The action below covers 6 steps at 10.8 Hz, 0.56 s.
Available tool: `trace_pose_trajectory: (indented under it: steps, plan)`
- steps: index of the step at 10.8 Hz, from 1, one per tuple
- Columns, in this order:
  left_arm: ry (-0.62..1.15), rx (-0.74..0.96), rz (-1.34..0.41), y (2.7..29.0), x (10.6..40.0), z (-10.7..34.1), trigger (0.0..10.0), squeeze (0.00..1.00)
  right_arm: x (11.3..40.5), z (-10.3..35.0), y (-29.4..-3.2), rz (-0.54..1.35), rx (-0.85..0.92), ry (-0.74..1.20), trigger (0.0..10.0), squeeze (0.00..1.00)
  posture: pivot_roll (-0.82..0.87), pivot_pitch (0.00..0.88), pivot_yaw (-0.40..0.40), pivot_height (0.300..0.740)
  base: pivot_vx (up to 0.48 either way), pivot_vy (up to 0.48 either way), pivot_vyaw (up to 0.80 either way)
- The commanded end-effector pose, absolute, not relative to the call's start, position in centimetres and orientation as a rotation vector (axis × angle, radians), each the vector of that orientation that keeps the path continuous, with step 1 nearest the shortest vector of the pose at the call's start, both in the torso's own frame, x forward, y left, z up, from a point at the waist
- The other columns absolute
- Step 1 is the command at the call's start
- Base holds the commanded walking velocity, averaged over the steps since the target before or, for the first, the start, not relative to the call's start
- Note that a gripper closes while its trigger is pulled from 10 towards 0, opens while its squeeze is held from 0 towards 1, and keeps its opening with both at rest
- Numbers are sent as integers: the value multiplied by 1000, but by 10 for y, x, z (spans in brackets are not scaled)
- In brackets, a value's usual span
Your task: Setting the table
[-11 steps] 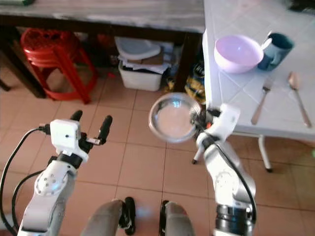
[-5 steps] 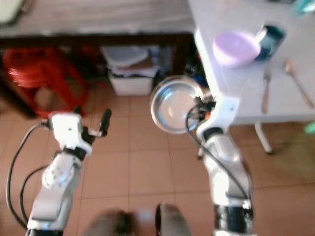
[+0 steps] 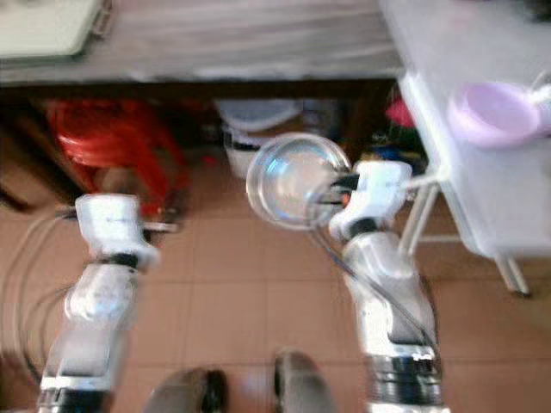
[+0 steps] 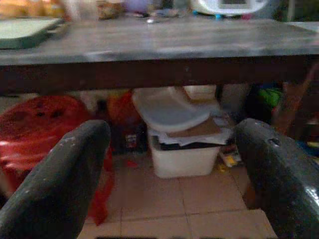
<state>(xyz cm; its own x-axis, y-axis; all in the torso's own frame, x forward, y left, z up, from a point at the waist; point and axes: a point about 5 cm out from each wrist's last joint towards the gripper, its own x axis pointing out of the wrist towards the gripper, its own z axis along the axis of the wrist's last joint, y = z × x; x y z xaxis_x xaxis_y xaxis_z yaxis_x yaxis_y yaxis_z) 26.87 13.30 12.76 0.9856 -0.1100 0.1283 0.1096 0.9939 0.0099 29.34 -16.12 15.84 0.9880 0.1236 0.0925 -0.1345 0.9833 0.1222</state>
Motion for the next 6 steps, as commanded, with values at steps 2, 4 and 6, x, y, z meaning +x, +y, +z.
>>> trace_pose_trajectory:
  steps: [2, 4, 6]
  plan:
    - [-160, 47, -111, 136, 270, 132, 10000, 0, 296, 168, -156, 140, 112, -138, 10000, 0, -58, 173, -19, 740, 433, 142, 400]
    - [-164, 67, -129, 133, 267, 132, 10000, 0, 297, 167, -158, 123, 125, -138, 10000, 0, -57, 172, -17, 740, 476, 0, 394]
    - [-168, 68, -181, 123, 264, 132, 10000, 0, 297, 165, -158, 110, 126, -135, 10000, 0, -57, 187, -16, 740, 441, 0, 0]
